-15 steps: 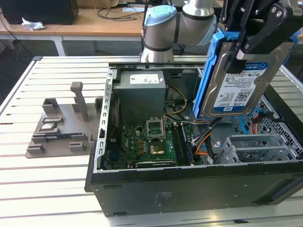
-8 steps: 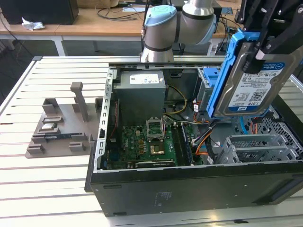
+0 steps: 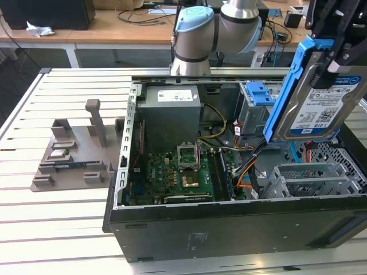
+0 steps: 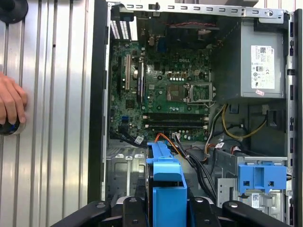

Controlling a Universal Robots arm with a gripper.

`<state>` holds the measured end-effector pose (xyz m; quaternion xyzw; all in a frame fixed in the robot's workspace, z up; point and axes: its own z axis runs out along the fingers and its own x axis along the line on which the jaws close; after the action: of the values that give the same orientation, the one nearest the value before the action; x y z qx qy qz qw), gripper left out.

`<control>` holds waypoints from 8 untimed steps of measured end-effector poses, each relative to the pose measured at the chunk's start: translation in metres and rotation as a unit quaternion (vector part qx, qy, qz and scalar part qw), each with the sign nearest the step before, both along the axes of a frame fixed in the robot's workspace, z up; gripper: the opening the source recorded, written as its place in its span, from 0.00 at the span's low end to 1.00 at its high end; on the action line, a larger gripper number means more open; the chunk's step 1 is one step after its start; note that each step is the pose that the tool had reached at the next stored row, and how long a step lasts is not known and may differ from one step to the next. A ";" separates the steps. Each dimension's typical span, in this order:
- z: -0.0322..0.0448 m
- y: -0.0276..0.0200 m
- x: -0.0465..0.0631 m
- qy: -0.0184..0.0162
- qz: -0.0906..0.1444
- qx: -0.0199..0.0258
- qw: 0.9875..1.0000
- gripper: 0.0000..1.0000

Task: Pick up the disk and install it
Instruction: 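Pick up the disk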

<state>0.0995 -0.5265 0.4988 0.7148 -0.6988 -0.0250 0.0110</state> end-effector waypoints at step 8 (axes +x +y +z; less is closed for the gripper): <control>-0.0001 0.0000 0.016 0.000 0.000 0.000 1.000 0.37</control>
<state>0.1158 -0.5265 0.4987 0.7148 -0.6988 -0.0250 0.0110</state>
